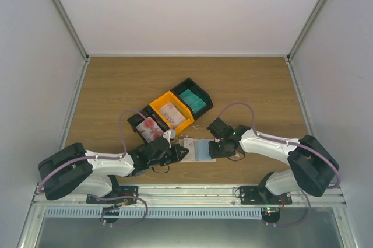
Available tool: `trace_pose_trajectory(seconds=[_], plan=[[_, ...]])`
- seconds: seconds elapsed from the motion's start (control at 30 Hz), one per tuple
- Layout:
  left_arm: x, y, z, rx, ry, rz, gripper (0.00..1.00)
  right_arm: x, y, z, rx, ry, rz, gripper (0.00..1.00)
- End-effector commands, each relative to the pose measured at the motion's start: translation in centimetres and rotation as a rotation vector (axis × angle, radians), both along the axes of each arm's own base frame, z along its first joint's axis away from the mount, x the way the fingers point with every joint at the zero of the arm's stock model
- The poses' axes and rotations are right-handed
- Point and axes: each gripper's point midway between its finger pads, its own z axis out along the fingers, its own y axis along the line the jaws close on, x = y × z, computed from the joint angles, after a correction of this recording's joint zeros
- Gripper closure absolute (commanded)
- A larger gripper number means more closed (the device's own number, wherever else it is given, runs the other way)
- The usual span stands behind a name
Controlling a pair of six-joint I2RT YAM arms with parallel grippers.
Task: Put the credit cards into the card holder
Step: Insert the credit card into the card holder.
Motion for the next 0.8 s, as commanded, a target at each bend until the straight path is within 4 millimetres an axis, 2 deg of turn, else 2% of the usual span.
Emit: trace_pose_trajectory(seconds=[0.0, 0.37, 0.77], plan=[[0.1, -1.0, 1.2, -0.074, -0.043, -0.019, 1.00, -0.2, -2.9, -0.7, -0.189, -0.015, -0.009, 0.59], [0.1, -0.9, 0.1, -0.054, -0.041, -0.025, 1.00, -0.7, -2.2, -1.4, -0.189, 0.013, 0.021, 0.61], [0.2, -2.3, 0.2, -0.084, -0.051, -0.061, 1.00, -0.7, -1.8, -1.2, -0.176, 0.011, 0.021, 0.63]])
